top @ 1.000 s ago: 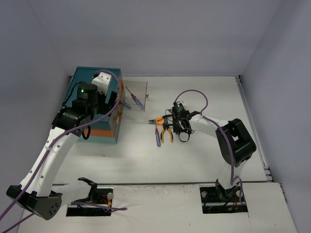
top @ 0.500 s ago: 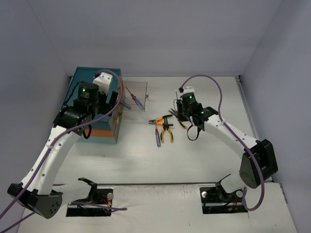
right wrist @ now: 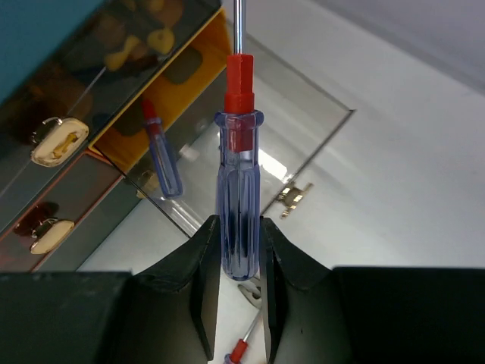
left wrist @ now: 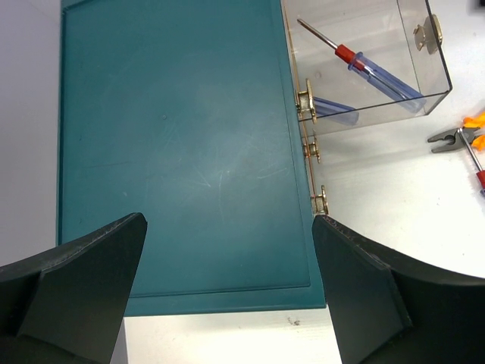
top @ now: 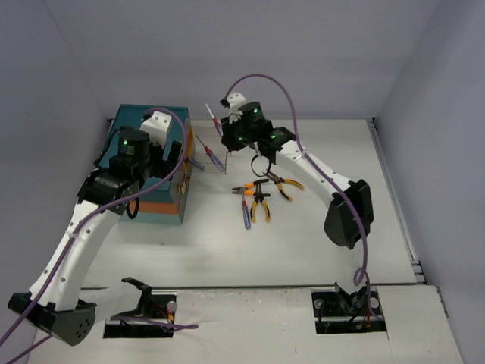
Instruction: Sort the tools into containers
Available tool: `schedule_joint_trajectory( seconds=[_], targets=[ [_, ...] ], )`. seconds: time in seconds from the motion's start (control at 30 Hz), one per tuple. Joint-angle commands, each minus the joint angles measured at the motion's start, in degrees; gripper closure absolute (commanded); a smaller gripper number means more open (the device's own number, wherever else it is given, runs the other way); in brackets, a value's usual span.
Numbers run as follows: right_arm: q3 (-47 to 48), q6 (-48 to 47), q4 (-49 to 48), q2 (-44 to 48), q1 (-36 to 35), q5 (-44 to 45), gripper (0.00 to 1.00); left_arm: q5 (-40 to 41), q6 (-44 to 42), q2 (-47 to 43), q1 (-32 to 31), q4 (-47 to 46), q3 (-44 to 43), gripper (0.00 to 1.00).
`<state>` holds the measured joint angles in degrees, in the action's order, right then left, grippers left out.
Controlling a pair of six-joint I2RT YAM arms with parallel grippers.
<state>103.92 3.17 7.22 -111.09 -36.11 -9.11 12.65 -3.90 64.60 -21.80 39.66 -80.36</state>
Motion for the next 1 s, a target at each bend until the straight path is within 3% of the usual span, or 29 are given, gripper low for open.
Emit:
schedule_joint_trajectory(
  seconds=[0.0, 0.23, 0.3, 0.47, 0.57, 0.7, 0.8, 0.97],
  targets=[
    [7.6, -0.77, -1.42, -5.98, -1.83, -3.25, 0.88, 1.38, 1.08, -2.82, -0.42, -2.5, -1.17, 0.11],
    [8.59, 1.79, -1.42, -7.39, -2.21, 1.98, 0.49, 1.68, 1.26, -3.51, -0.43, -2.3, -0.59, 0.11],
    [6.98, 1.89, -1.42, -5.45, -2.22, 3.64, 0.44, 1.76, 1.17, -3.41, -0.37, -2.32, -0.8, 0.11],
    [-0.88, 4.69, -1.5, 3.29, -2.58, 11.58, 0.44, 1.21, 1.26, -2.93, -0.43, -2.39, -1.4, 0.11],
    [-12.23, 8.48, -1.5, 10.16, -3.08, 17.08, 0.44, 0.89, 1.43, -2.46, -0.43, -2.48, -1.64, 0.11],
    [-24.47, 15.15, -1.5, 17.76, -3.55, 18.14, 0.46, 0.32, 1.6, -1.79, -0.42, -2.55, -1.96, 0.11],
    [-33.97, 20.42, -1.59, 20.42, -5.14, 18.66, 0.47, -0.07, 2.13, -0.98, -0.43, -2.65, -2.51, 0.11],
    [-39.47, 23.15, -2.73, 20.45, -9.56, 21.27, 0.48, -0.99, 2.61, 0.05, -0.43, -2.66, -2.59, 0.11]
  ],
)
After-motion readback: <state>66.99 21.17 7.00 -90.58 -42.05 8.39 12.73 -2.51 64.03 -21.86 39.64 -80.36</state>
